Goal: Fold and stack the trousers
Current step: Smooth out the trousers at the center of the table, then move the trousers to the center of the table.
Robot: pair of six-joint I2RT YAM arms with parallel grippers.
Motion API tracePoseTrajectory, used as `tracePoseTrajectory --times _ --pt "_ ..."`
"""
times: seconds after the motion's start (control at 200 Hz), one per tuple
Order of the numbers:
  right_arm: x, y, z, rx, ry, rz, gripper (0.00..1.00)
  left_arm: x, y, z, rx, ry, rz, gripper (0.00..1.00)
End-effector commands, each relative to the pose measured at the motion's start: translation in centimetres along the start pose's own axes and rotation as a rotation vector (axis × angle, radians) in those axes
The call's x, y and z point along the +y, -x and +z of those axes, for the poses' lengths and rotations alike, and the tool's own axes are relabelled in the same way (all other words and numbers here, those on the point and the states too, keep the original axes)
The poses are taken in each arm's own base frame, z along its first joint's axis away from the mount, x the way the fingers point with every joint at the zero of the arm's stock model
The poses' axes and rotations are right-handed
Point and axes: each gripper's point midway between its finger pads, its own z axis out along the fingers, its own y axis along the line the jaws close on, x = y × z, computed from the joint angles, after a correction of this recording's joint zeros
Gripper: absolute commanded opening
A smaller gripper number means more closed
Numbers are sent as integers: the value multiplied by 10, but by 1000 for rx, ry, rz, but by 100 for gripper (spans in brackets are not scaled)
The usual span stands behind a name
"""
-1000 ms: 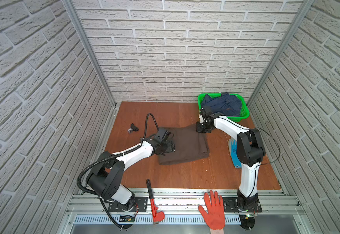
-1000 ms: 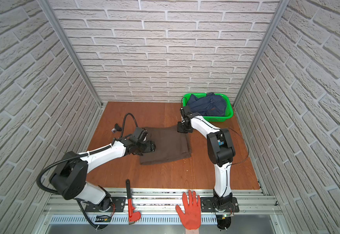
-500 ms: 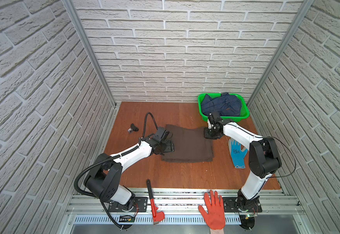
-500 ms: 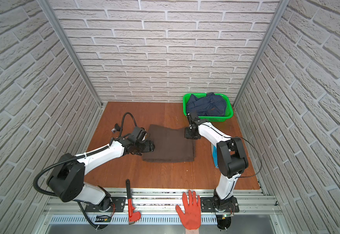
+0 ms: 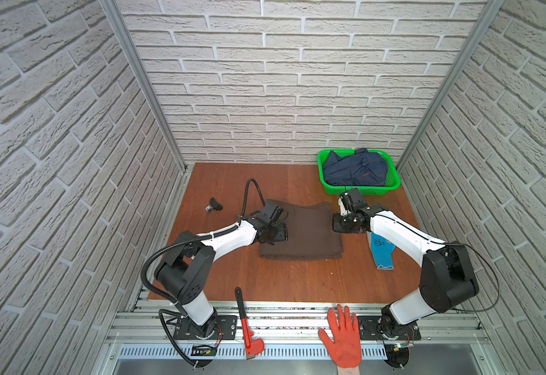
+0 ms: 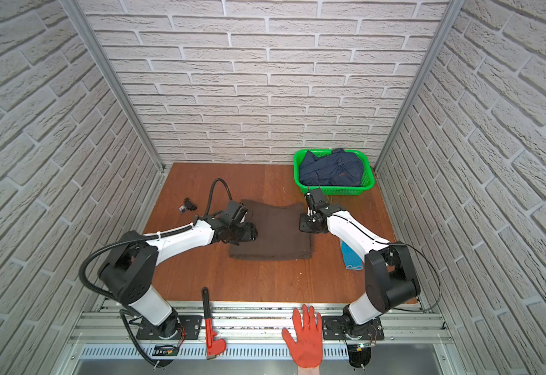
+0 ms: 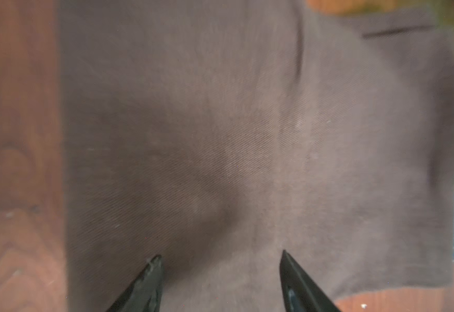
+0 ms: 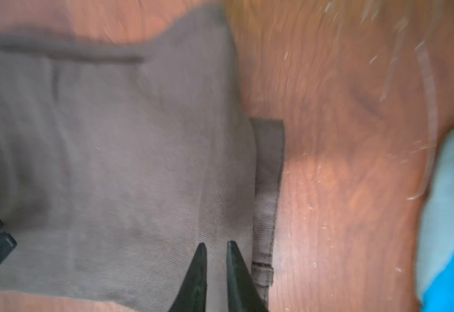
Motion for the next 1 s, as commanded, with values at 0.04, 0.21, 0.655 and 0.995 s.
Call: tracePoseTrajectory --times 0.04,0.21,0.655,0.995 --pt "-2 -27 32 81 21 27 13 19 -6 16 30 63 -53 68" --pt "-25 -49 60 151 -76 36 13 52 -13 19 63 142 -63 73" --pt "39 -39 71 140 24 -17 16 90 27 4 63 151 -43 77" --pt "67 8 -33 -163 117 -100 51 25 37 -72 -112 403 162 98"
